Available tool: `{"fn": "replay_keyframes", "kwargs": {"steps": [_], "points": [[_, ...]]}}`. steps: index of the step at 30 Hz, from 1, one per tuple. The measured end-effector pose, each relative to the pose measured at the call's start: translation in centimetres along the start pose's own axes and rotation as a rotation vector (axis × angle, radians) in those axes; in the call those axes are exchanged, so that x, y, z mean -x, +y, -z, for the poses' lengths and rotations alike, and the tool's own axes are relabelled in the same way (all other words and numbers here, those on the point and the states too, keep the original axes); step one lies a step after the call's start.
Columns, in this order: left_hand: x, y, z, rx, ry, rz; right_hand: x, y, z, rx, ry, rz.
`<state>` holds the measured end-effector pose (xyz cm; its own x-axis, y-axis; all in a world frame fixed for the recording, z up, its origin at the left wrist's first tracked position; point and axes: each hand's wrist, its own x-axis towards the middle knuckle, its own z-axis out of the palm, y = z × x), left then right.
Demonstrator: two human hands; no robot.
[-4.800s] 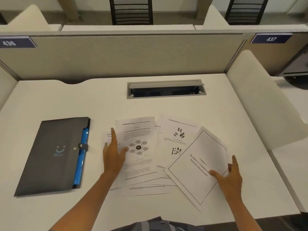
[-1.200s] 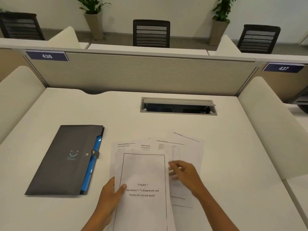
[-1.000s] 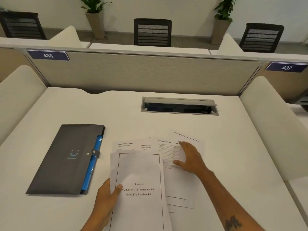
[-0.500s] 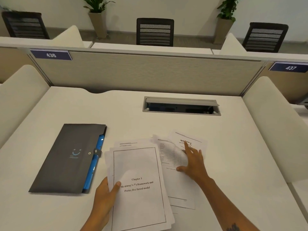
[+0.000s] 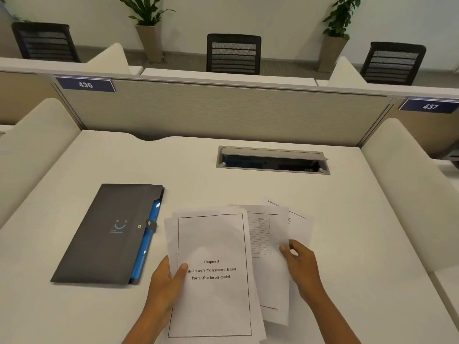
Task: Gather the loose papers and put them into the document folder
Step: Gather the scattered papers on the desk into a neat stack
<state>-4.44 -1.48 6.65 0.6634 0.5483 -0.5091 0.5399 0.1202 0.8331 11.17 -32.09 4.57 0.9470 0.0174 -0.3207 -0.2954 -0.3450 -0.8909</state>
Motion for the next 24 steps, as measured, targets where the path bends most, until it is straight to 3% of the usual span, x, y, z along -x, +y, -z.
{"fn": "replay_keyframes", "kwargs": {"steps": [12, 21, 22, 24], "points": [[0.2, 0.0, -1.2, 0.004, -0.122, 0.061, 4.2, -2.1, -2.0, -0.202, -0.342, -0.064], [0.7, -0.8, -1.2, -0.028, -0.158, 0.091, 3.3, -2.1, -3.2, -0.161, -0.551, -0.095], [0.7, -0.9, -1.1, -0.037, -0.146, 0.083, 2.7, -2.6, -2.9, -0.155, -0.539, -0.09], [0.7, -1.0, -1.0, -0.062, -0.117, 0.067, 0.8, -3.4, -1.8, -0.039, -0.345, -0.028]]}}
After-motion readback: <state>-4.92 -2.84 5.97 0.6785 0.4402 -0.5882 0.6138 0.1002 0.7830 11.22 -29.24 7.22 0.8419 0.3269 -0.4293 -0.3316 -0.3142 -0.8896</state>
